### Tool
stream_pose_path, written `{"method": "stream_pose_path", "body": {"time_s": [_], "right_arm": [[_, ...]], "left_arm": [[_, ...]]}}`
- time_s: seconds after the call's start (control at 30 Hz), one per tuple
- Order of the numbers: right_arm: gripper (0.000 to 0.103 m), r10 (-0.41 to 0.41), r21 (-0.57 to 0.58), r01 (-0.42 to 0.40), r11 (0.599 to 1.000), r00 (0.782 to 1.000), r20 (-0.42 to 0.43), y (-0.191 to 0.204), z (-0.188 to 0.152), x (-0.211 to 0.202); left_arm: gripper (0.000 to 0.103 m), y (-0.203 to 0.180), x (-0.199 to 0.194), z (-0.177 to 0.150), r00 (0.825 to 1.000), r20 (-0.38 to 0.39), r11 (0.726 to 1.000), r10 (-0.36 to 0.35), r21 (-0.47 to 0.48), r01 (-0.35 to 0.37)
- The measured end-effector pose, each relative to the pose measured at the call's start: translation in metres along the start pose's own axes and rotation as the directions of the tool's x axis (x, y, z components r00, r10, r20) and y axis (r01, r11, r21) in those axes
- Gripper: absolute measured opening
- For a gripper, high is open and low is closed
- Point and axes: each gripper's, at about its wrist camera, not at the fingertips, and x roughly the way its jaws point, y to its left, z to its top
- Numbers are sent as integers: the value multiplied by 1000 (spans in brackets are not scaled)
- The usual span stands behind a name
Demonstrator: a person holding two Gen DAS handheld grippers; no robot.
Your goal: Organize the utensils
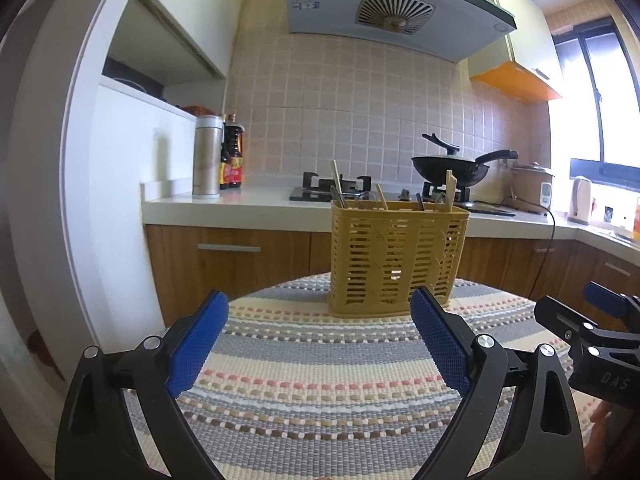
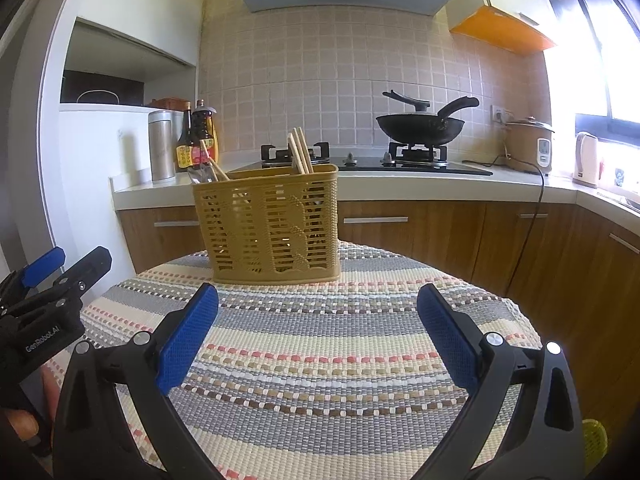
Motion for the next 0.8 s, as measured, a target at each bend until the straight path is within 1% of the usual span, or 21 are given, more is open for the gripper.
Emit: {"method": "stream_pose_path", "body": {"time_s": [0.1, 0.53, 0.8], "right_arm": [[95, 2, -1, -2, 1000, 1000, -2, 0, 0, 0], [95, 7, -3, -7, 1000, 1000, -18, 2, -1, 3], [95, 9, -5, -9, 1000, 1000, -26, 3, -1, 5]], "left_arm": [[93, 1, 3, 0, 1000, -16, 1000, 12, -1, -12], [95, 0, 9, -1, 999, -45, 1000, 5, 7, -5], [95, 0, 10, -1, 999, -50, 1000, 4, 7, -3]]}}
